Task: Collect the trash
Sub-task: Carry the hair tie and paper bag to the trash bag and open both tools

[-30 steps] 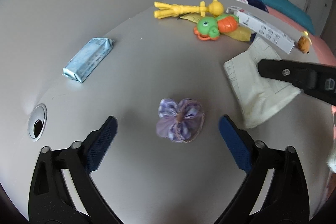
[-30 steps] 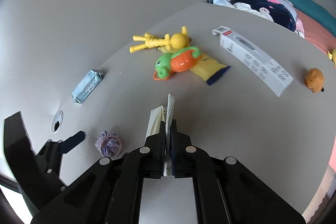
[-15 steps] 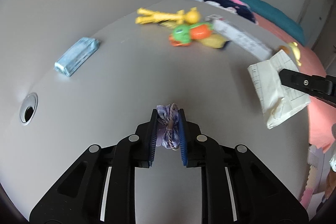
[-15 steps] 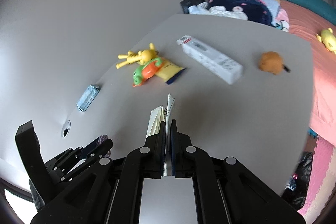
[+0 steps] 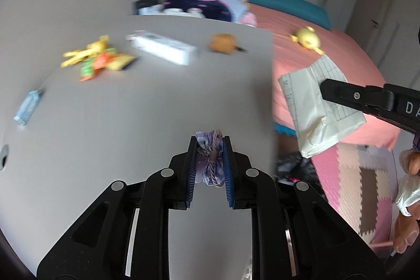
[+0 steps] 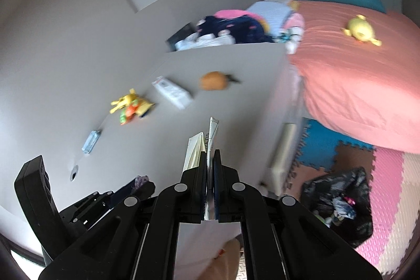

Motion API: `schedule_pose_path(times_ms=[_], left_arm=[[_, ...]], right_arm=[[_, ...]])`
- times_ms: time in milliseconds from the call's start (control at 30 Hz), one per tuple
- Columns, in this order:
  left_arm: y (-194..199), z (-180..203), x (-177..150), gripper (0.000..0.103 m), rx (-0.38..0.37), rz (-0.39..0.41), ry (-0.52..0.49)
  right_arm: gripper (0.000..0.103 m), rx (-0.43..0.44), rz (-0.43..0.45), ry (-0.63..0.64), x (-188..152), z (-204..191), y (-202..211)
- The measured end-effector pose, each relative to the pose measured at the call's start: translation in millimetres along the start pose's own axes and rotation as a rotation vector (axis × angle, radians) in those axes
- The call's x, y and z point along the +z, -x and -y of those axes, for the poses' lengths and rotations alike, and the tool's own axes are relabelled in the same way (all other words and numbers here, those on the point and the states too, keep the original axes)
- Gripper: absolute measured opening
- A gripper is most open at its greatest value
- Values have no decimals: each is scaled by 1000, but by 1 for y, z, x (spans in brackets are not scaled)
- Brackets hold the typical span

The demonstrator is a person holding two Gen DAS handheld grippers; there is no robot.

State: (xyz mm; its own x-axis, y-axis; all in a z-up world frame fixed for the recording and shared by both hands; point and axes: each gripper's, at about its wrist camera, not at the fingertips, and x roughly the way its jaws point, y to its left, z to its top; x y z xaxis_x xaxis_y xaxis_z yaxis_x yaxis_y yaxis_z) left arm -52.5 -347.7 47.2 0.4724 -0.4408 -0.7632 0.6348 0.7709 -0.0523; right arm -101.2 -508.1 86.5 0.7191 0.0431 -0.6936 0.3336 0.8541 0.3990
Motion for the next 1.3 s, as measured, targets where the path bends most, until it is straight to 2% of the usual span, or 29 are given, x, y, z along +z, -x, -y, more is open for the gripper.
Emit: schedule_pose_path(times_ms=[133,400,567,767,800,833,867,900,967,1067,1300], left_arm=[[-11,59,-4,18,-65,-25,-77],[-36,152,-21,18,-167,-85,-187],[-50,192,-31,18,-209,-126,-243],[-63,224,-37,21,-237,-164,-279],[-64,228,-39,36,-245,-169,-278],[-65,233,-40,87,-234,-180,-280],[-66,238,-41,95,-202,-178,-281],[-64,240,-43,97,-169,-138,-285],[-65,242,-47,97,-143,-120,-306],[-70,242,-50,97,-138,-142,-318],[-60,230,-42,97,-172,-123,-289]], right_arm=[[5,-50,29,-55,-11,48,27],[5,-134,62,-174,-37,132,64],[5,-186,72,-243,-52,180,83],[5,-251,66,-282,-62,210,92],[13,-295,66,-294,-63,213,91],[29,-382,66,-307,-63,219,92],[89,-414,68,-310,-62,223,94],[100,-425,90,-323,-63,228,97],[100,-431,117,-342,-64,236,102],[100,-382,127,-353,-66,242,105],[100,-308,153,-351,-63,226,102]])
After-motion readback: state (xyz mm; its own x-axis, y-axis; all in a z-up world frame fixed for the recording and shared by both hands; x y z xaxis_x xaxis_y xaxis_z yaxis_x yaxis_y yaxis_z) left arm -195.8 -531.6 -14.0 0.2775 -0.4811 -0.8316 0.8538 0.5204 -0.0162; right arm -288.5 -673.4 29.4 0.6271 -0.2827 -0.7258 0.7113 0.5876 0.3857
